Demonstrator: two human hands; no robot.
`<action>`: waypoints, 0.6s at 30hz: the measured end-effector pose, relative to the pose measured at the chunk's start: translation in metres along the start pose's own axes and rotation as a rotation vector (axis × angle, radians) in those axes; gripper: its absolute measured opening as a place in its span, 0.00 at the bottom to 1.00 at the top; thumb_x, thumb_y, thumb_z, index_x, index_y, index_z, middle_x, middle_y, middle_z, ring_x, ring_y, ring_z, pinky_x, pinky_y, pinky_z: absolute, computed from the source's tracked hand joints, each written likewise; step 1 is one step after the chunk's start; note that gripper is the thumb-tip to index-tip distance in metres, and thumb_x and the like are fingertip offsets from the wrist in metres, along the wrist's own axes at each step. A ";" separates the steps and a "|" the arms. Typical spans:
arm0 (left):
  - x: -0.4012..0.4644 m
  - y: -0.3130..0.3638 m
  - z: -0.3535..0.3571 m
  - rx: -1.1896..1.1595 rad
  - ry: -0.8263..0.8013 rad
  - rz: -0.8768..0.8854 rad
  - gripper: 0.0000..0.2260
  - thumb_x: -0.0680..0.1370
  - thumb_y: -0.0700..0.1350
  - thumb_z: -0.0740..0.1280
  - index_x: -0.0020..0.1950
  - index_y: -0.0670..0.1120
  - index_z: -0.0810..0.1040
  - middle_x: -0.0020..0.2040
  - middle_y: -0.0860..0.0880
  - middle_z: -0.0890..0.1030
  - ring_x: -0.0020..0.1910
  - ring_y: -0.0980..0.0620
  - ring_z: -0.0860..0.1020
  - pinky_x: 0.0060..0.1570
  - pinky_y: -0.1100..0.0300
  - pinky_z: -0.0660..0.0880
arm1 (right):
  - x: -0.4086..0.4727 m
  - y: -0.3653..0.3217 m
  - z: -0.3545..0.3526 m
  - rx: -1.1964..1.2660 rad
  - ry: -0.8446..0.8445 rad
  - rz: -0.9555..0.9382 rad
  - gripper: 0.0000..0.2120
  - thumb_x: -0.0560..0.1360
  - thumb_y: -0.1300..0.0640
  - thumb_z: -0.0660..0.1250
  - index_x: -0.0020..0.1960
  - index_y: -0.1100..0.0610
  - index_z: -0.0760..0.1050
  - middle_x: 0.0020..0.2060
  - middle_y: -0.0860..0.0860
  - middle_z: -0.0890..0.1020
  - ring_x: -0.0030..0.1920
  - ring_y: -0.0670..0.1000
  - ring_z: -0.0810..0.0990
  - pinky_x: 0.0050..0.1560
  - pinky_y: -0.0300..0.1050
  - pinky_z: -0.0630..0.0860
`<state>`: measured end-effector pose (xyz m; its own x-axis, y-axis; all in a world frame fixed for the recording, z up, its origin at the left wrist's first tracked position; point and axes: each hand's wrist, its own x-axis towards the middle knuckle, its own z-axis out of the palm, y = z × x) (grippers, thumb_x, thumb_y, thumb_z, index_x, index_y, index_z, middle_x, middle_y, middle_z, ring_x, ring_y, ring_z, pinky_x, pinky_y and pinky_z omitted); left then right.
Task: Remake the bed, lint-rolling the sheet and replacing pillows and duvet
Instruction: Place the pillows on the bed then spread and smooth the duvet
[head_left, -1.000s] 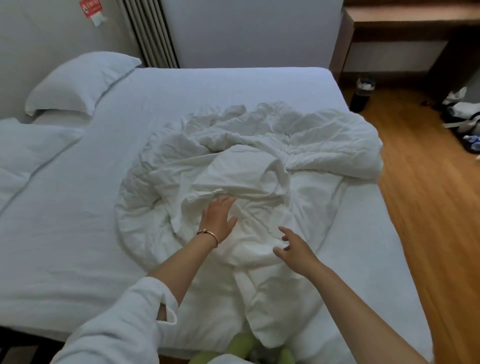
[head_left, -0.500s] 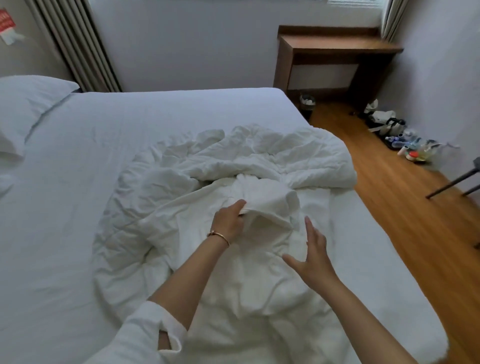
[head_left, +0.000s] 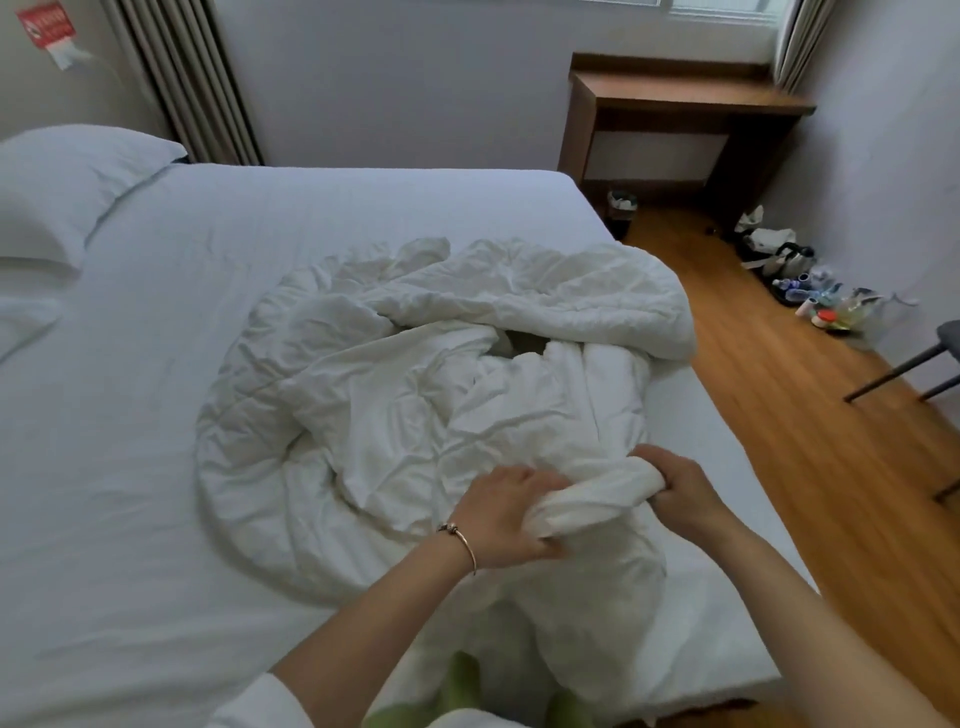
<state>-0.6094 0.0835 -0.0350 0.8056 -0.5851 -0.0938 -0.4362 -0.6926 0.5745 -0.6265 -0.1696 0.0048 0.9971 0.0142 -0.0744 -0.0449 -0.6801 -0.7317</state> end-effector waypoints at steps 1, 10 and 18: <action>-0.004 0.001 0.013 0.102 0.059 -0.040 0.34 0.65 0.64 0.67 0.69 0.63 0.61 0.67 0.55 0.68 0.62 0.52 0.68 0.62 0.53 0.66 | -0.010 0.008 -0.021 0.059 0.045 -0.007 0.21 0.61 0.70 0.58 0.40 0.45 0.76 0.34 0.43 0.81 0.38 0.42 0.78 0.39 0.38 0.73; 0.016 0.051 0.082 0.137 0.097 -0.316 0.26 0.71 0.45 0.64 0.69 0.55 0.66 0.67 0.48 0.71 0.66 0.44 0.70 0.63 0.47 0.69 | -0.079 0.133 -0.116 -0.426 0.162 0.181 0.24 0.69 0.69 0.61 0.45 0.38 0.75 0.51 0.48 0.81 0.52 0.57 0.78 0.54 0.55 0.75; 0.026 0.119 0.070 -0.174 0.268 0.004 0.22 0.72 0.39 0.62 0.66 0.45 0.76 0.60 0.46 0.81 0.58 0.45 0.79 0.57 0.55 0.74 | -0.080 0.075 -0.061 -0.386 -0.296 0.024 0.60 0.64 0.39 0.78 0.76 0.36 0.34 0.79 0.44 0.40 0.79 0.48 0.44 0.77 0.52 0.52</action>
<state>-0.6683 -0.0441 -0.0261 0.8908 -0.4400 0.1130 -0.3833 -0.5943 0.7070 -0.7062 -0.2670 -0.0028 0.9336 0.1648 -0.3183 0.0142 -0.9044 -0.4265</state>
